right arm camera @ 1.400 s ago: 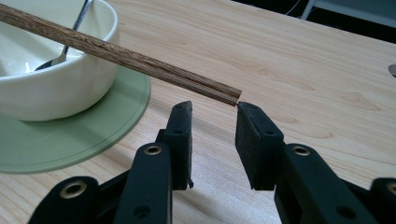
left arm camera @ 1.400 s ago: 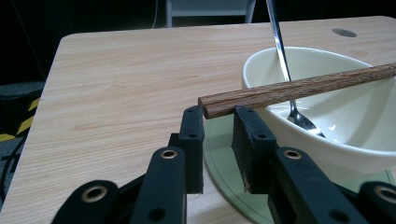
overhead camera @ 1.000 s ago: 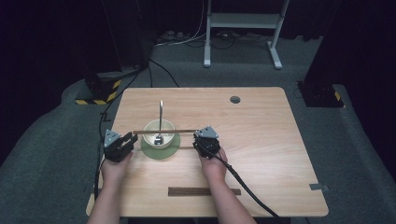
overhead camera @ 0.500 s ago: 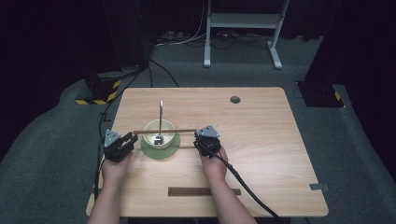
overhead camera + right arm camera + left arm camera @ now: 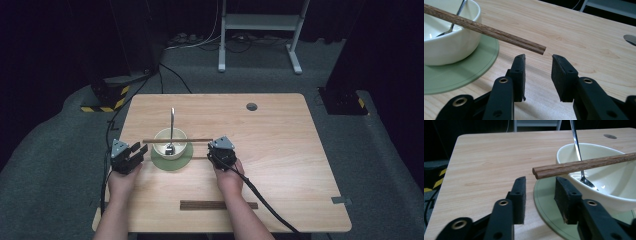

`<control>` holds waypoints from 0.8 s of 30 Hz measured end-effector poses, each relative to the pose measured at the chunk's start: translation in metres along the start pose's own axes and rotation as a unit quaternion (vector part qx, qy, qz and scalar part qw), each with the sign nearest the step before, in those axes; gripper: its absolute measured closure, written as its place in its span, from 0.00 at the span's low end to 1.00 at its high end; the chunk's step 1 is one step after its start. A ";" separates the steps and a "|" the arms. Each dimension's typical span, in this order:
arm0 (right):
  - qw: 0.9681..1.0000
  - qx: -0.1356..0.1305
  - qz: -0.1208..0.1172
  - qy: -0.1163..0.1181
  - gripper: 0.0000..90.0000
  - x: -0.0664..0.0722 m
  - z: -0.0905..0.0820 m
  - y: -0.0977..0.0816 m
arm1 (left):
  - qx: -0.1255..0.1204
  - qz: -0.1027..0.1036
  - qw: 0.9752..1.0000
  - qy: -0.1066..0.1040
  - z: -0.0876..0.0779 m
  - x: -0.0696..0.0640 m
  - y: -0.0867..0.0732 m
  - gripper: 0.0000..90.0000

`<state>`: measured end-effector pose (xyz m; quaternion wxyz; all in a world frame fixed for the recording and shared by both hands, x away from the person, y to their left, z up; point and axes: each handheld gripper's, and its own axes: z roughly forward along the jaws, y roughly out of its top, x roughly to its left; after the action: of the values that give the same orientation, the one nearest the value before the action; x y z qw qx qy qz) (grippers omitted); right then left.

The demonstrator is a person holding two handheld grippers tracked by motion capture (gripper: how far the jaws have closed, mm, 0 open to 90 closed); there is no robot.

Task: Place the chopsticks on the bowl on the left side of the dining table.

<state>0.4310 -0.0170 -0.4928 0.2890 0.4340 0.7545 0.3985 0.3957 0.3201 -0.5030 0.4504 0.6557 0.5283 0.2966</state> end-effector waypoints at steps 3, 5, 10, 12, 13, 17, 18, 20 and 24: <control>1.000 -0.003 -0.002 0.001 0.68 -0.003 -0.007 -0.003 | 0.007 0.005 1.000 0.005 -0.006 -0.004 0.000 0.60; 1.000 -0.003 -0.003 0.004 0.66 -0.007 -0.014 -0.006 | 0.013 0.016 1.000 0.012 -0.011 -0.009 0.000 0.57; 1.000 -0.005 -0.006 0.020 0.57 -0.028 -0.034 -0.012 | 0.015 0.035 0.999 0.019 -0.027 -0.022 -0.004 0.51; 1.000 -0.010 -0.008 0.022 0.52 -0.040 -0.043 -0.016 | 0.022 0.041 0.999 0.015 -0.031 -0.027 -0.005 0.48; 1.000 -0.013 -0.006 0.023 0.50 -0.045 -0.048 -0.018 | 0.028 0.047 0.998 0.013 -0.033 -0.030 -0.005 0.46; 0.999 -0.013 0.009 0.033 0.41 -0.072 -0.068 -0.036 | 0.046 0.044 0.998 -0.016 -0.046 -0.041 -0.018 0.39; 0.999 -0.012 0.016 0.031 0.39 -0.079 -0.072 -0.043 | 0.054 0.041 0.997 -0.025 -0.049 -0.043 -0.024 0.37; 0.999 -0.005 0.021 0.027 0.37 -0.094 -0.079 -0.056 | 0.074 0.030 0.996 -0.039 -0.054 -0.048 -0.036 0.35; 1.000 0.024 0.011 0.008 0.37 -0.128 -0.095 -0.086 | 0.114 0.058 0.991 -0.044 -0.057 -0.057 -0.047 0.29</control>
<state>0.3791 -0.1900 -0.5057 0.2682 0.4461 0.7610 0.3873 0.3118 0.2827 -0.5166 0.3773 0.7448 0.4993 0.2313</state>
